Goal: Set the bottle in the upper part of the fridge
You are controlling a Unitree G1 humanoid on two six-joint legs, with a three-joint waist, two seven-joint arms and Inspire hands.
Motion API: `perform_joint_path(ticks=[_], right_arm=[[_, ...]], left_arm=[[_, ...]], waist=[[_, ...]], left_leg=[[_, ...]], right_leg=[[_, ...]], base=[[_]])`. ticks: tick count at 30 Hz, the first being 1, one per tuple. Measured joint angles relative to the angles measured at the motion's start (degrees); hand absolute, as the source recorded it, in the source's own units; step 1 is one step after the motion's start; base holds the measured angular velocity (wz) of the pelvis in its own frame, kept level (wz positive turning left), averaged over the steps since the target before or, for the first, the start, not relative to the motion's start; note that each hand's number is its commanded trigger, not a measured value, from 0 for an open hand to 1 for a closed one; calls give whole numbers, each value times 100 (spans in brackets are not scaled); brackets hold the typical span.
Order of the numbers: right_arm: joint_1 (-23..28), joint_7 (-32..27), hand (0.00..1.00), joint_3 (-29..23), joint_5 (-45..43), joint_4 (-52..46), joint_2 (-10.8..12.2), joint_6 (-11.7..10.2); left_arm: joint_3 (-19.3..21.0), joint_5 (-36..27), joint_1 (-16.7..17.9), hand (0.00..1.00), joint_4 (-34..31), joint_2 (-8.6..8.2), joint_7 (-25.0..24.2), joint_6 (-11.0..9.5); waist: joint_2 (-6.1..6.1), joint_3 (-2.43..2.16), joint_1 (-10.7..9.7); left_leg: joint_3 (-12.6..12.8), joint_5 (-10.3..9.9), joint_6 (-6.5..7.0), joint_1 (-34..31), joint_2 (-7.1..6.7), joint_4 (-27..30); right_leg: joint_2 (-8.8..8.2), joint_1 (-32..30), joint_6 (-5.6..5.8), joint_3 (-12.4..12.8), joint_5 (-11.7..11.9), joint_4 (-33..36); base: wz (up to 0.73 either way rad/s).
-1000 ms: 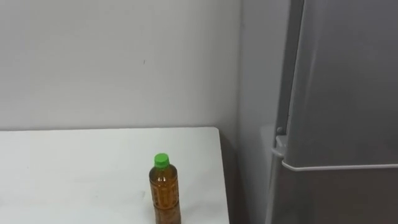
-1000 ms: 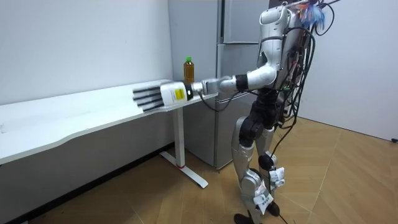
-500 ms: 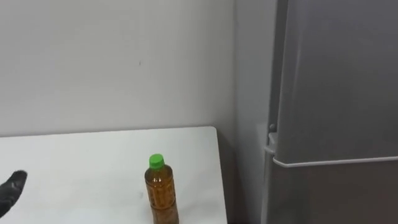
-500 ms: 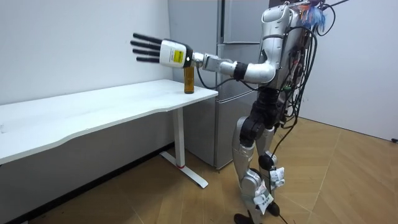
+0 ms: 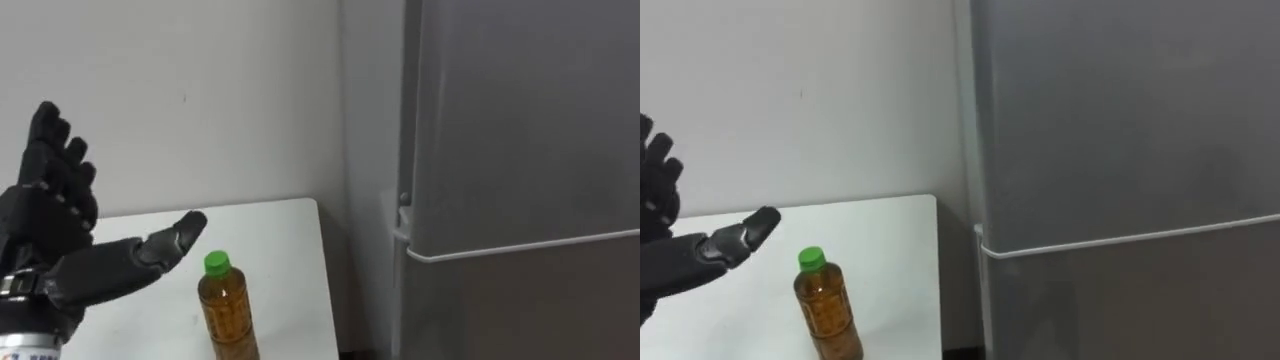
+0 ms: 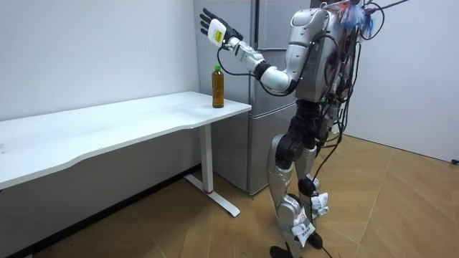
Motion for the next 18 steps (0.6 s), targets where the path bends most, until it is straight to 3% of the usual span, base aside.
perform_joint_path(ticks=[3,9,15,18], right_arm=[[-21,132,0,-5,-2,7,2,18],[-43,186,0,2,3,5,5,34],[-195,187,0,46,-19,16,-42,84],[-233,205,0,51,-18,11,-69,130]], left_arm=[[-186,-239,-142,0,0,3,-403,5],[-665,-988,-143,0,0,10,-955,224],[-1080,-1366,-143,0,0,14,-1478,372],[-1237,-1636,-146,0,0,15,-1751,522]], waist=[[-24,-9,-100],[2,-14,-250],[68,12,-427],[138,-10,-471]], left_leg=[[-13,0,0,13,0,4],[4,0,0,11,5,0],[72,0,1,-1,9,-2],[96,0,0,6,18,-3]], right_leg=[[-6,2,1,-15,5,1],[-6,-17,0,-10,7,-3],[8,-103,-3,105,9,11],[19,-117,-7,160,12,14]], base=[[2],[-1],[-8],[-8]])
